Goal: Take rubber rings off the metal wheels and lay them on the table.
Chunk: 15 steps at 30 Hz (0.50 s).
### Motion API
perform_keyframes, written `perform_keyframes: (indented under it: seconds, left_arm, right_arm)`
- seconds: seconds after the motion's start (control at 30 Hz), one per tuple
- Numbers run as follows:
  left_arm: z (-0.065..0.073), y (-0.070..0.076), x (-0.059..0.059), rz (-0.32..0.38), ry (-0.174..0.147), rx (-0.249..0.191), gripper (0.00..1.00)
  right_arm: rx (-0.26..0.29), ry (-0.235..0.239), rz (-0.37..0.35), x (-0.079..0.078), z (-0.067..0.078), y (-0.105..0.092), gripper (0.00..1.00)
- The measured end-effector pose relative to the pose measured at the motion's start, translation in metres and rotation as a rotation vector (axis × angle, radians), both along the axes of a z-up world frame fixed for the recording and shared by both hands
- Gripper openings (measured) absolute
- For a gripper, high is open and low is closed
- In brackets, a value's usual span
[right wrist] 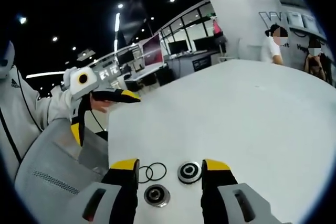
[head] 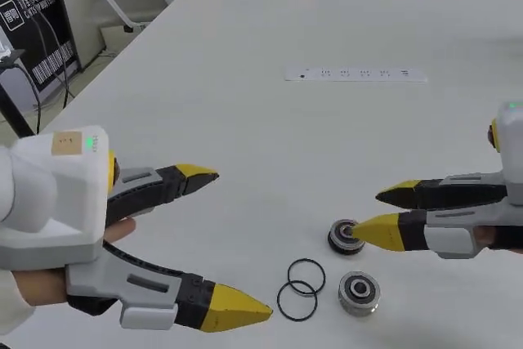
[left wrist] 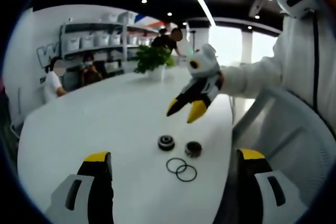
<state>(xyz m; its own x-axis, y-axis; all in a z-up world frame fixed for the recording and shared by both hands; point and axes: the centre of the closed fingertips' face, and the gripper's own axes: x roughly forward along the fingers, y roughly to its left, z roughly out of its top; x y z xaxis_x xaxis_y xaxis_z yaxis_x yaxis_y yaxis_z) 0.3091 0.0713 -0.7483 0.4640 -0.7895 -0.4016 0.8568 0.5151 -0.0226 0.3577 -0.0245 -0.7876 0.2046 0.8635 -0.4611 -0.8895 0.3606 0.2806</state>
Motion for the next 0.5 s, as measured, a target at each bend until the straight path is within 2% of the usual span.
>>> perform_keyframes:
  seconds: [0.13, 0.23, 0.33, 0.37, 0.43, 0.5]
  left_arm:
    - [0.015, -0.004, 0.004, -0.006, -0.025, -0.015, 1.00]
    - [0.023, -0.008, 0.007, -0.024, -0.043, 0.002, 1.00]
    - [0.027, -0.010, 0.011, -0.032, -0.035, 0.021, 1.00]
    - [0.030, -0.011, 0.013, -0.035, -0.041, 0.029, 1.00]
    - [0.037, -0.014, 0.019, -0.041, -0.075, 0.032, 1.00]
    - [0.042, -0.018, 0.022, -0.046, -0.081, 0.026, 1.00]
  right_arm:
    - [-0.009, -0.014, 0.003, 0.002, -0.003, -0.008, 0.48]
    - [-0.030, -0.025, -0.004, 0.006, -0.008, -0.014, 0.46]
    - [-0.058, -0.053, -0.007, 0.010, -0.014, -0.020, 0.46]
    - [-0.061, -0.058, -0.008, 0.011, -0.015, -0.021, 0.45]
    - [-0.061, -0.065, -0.002, 0.011, -0.016, -0.022, 0.43]
    - [-0.071, -0.081, 0.007, 0.012, -0.019, -0.022, 0.41]
